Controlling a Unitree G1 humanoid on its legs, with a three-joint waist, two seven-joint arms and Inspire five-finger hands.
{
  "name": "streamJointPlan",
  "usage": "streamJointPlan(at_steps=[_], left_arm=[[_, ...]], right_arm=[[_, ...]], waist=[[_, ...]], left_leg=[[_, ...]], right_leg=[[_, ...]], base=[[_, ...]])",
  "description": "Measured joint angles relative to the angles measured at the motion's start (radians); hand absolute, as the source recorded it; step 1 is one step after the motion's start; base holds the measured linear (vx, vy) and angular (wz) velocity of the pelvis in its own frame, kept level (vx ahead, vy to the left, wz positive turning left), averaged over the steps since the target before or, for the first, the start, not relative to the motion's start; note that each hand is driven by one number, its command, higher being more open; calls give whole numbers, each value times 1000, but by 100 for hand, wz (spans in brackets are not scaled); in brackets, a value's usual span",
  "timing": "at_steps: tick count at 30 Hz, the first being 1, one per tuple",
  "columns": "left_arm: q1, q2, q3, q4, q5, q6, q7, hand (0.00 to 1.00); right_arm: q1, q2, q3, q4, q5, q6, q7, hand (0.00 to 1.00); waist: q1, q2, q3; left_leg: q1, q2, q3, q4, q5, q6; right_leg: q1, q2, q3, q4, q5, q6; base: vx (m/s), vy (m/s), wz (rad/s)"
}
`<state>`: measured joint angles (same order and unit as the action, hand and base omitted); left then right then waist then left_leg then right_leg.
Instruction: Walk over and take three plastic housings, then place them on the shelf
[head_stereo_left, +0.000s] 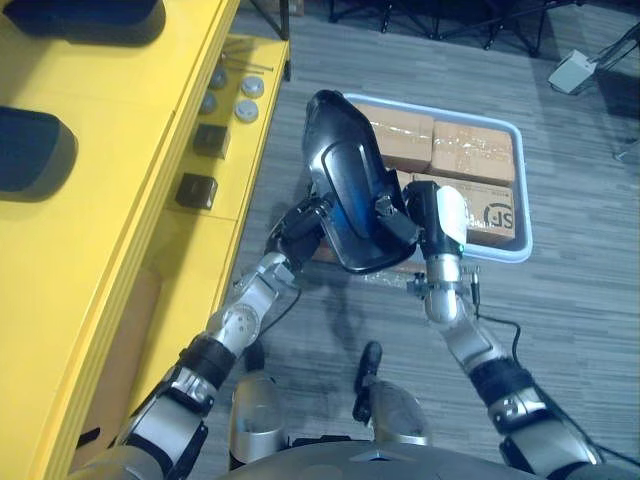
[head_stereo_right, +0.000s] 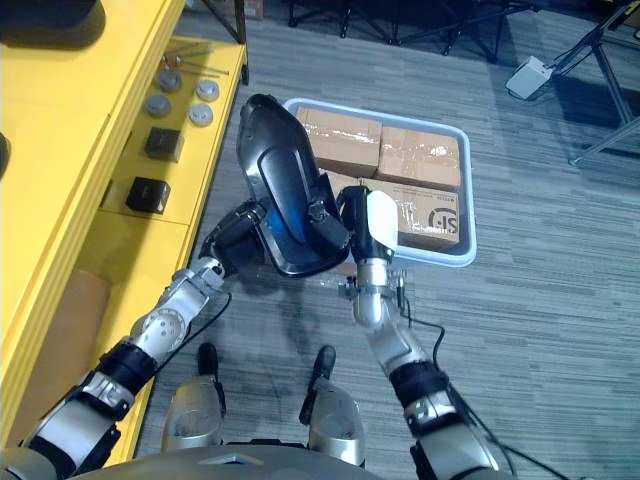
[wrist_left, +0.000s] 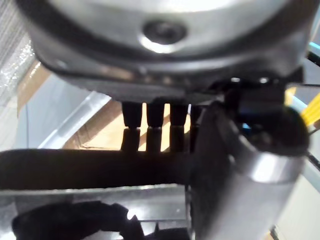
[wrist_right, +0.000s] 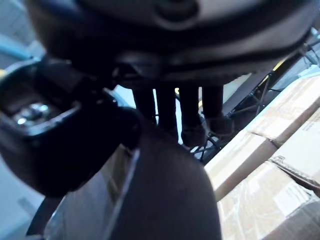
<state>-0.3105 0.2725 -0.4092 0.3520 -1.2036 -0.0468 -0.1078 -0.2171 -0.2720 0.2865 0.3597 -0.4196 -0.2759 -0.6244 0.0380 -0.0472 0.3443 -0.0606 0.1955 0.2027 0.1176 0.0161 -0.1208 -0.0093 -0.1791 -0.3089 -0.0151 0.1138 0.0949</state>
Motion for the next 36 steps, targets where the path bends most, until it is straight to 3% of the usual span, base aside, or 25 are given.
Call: streamJointPlan(at_steps=[2, 9, 10, 17, 19, 28, 36], left_arm=[[55, -1, 2, -36, -5, 0, -2, 0], [159, -25, 6, -84, 43, -25, 2, 0], [171, -38, 7, -85, 75, -34, 11, 0], [247, -82, 51, -174, 349, -77, 90, 0], [268, -82, 70, -249, 523, -87, 153, 0], [366, -126, 121, -383, 980, -214, 294, 0], [411, -124, 118, -297, 1097, -217, 366, 0]], right_arm=[[50, 12, 5, -20, 13, -21, -7, 0], [118, 16, 49, -24, 44, -44, -20, 0], [127, 15, 50, -23, 44, -44, -22, 100], [169, 52, 80, -22, 175, -47, -45, 100], [183, 53, 86, -24, 216, -64, -38, 100], [287, 59, 70, -91, 320, -67, -3, 100], [379, 84, 14, -88, 328, -67, 11, 100]], waist=[[-11, 14, -40], [-12, 29, -76], [-12, 32, -79], [-10, 34, -119], [-9, 33, -123], [-9, 40, -181], [-26, 40, -191]], left_leg=[[4, -1, 1, 0, -6, 0], [35, -8, -1, -4, -16, 1], [35, -12, -4, -4, -17, 3], [35, -18, -14, -4, -18, -3], [36, -19, -15, -3, -18, -3], [44, -21, -14, -15, -24, -2], [52, -22, -5, -24, -29, -6]], right_leg=[[3, -2, 0, 0, -5, 1], [34, -8, -4, -2, -12, 9], [37, -12, -6, -2, -12, 11], [49, -15, -16, -14, -12, 13], [55, -15, -18, -24, -9, 17], [57, -15, -19, -28, -9, 16], [59, -15, -8, -40, -13, 11]], base=[[48, 16, -2], [11, 7, 2], [13, 20, 7], [9, 9, 4], [0, 0, 0], [-2, 1, -1], [-1, 7, -4]])
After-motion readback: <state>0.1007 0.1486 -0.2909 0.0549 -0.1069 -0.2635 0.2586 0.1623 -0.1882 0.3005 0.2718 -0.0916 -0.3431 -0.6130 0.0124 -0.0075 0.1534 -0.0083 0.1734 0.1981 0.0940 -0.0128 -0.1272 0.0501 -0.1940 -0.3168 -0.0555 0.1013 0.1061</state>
